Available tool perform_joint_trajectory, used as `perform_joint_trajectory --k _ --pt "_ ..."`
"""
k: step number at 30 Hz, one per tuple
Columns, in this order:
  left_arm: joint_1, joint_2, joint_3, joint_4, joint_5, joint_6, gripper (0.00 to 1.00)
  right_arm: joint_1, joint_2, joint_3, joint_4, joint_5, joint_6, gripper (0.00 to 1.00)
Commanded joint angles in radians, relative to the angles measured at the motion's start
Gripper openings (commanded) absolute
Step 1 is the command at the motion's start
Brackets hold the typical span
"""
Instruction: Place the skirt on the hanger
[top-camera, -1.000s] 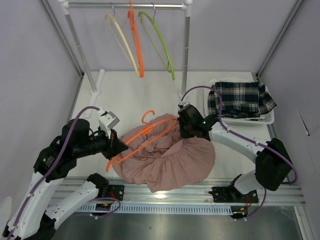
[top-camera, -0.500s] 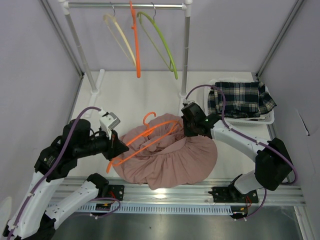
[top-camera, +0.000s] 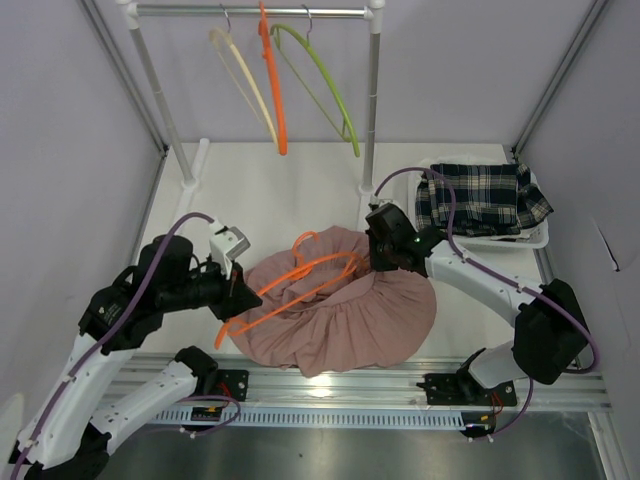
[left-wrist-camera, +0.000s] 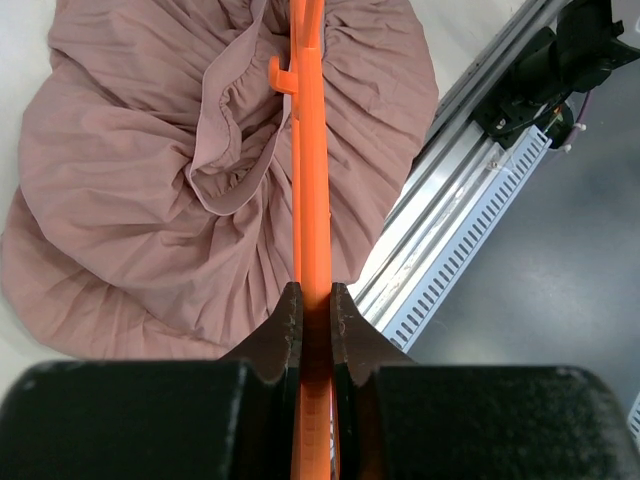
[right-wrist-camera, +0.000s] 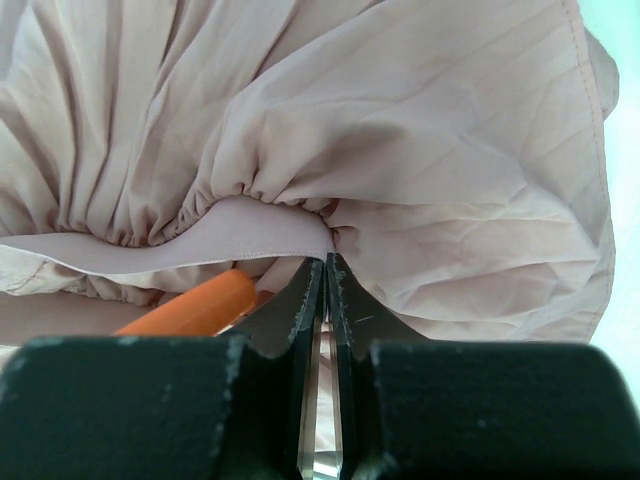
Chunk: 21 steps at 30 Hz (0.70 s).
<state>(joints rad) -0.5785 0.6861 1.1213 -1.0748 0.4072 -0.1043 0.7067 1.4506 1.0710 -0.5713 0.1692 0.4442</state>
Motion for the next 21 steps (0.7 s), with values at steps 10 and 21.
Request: perform_joint_trajectory --k 10,21 --pt "-0.011 0.087 -0.003 0.067 0.013 -0.015 0.00 -0.004 -0.102 0.000 0.001 -0.026 -0.019 0.08" --pt "-0.027 0.144 -0.060 0.271 0.093 -0.061 0.00 0.037 -0.145 0.072 -0.090 -0.019 -0.064 0.06"
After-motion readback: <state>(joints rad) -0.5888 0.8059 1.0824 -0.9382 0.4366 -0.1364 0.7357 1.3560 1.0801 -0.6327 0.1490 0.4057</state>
